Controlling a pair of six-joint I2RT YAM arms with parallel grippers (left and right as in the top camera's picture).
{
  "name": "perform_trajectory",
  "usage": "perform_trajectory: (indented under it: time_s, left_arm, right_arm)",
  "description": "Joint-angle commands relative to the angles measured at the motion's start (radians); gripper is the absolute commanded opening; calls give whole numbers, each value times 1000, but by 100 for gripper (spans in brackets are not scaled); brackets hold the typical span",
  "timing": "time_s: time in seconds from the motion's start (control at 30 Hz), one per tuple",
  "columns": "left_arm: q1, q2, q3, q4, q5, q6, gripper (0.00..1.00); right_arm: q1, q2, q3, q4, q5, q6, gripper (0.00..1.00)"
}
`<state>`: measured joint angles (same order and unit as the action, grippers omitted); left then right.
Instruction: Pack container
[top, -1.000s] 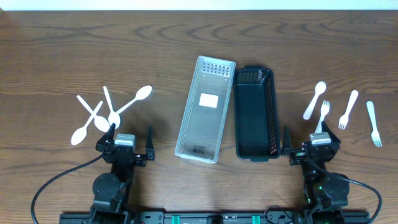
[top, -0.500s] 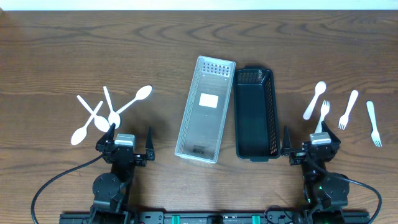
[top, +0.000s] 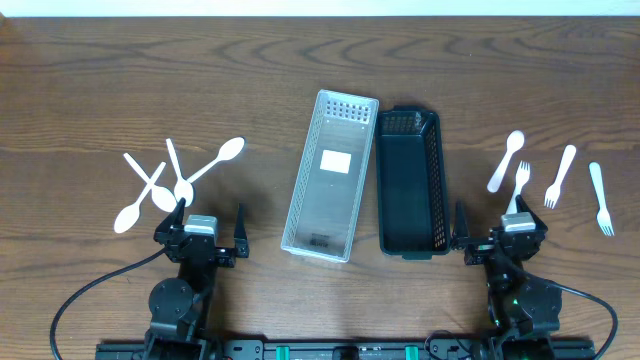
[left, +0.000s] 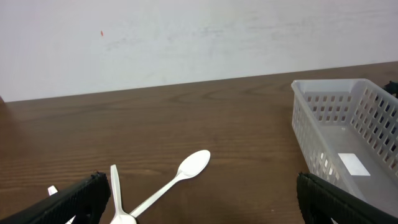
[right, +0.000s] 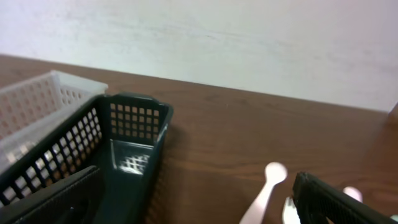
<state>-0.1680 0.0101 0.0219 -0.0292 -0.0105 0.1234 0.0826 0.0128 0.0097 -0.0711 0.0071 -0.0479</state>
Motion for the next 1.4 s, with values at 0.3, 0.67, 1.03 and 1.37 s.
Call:
perform_trajectory:
  time_s: [0.3,0.67,1.03,1.37]
  left_arm:
    - [2,52,156,-8,-16,-211,98]
    - [2,713,850,-483,-16,-170,98]
    - [2,1174,1118,-803,22,-196,98]
    - [1,1335,1113,-824,26,-197,69]
  right_arm:
    - [-4,172,330,-173,19,89,99]
    - [-14,822,974,-718,13,89,99]
    - [-37,1242,1232,-981,-30,85,95]
    - [-37,1362,1231,-996,63,103,60]
